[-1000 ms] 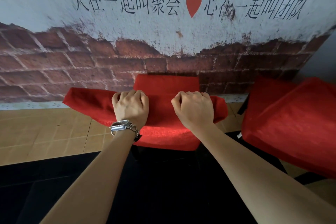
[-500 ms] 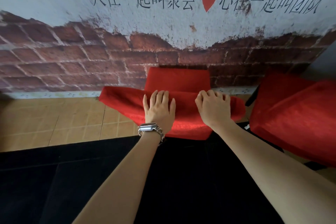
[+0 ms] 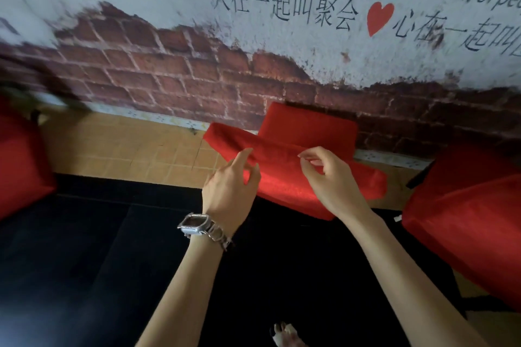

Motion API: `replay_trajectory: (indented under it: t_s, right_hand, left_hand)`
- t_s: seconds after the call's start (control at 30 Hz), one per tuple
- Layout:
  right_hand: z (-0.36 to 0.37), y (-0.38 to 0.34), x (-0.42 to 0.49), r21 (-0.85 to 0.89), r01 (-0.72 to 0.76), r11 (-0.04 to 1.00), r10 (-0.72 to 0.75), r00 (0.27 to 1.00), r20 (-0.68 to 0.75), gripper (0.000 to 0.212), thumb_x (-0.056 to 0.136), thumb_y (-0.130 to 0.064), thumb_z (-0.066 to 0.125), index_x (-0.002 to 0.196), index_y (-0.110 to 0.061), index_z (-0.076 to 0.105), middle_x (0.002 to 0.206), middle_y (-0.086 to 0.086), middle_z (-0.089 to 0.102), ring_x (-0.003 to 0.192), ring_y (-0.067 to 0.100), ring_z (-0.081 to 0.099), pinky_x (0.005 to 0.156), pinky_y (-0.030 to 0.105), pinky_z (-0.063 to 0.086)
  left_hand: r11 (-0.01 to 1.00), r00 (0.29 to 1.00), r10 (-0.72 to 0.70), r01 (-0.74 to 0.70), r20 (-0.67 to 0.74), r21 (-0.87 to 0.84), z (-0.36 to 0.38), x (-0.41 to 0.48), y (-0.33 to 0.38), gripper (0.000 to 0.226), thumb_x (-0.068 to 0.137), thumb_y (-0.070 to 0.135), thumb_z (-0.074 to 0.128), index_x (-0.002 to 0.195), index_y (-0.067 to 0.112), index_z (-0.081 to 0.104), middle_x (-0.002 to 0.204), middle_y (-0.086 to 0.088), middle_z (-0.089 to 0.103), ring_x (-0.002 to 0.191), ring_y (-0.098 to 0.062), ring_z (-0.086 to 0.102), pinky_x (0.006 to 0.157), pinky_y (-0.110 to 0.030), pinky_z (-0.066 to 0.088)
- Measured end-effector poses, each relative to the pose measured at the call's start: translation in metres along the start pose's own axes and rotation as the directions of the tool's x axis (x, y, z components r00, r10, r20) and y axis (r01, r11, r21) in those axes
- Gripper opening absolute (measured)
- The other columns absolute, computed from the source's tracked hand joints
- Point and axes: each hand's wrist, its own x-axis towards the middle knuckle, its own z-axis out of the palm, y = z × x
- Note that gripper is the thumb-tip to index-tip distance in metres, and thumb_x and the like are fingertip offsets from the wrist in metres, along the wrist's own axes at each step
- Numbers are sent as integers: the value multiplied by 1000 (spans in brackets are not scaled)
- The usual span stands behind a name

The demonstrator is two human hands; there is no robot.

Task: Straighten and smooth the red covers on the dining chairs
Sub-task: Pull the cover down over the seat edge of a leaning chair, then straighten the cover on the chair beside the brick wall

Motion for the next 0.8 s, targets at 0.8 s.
replay_trajectory:
  t_s: [0.8]
  right_hand:
    - [197, -192, -55, 89, 284, 955, -289, 809, 513, 14, 97, -24, 51, 96, -20, 65, 94, -10, 66, 85, -4, 58, 65, 4, 42]
  left_hand:
    - [736, 731, -652, 545, -200, -402, -192, -134, -162, 14, 97, 34, 47, 100, 29, 60, 90, 13, 67, 76, -12, 66, 77, -40, 55]
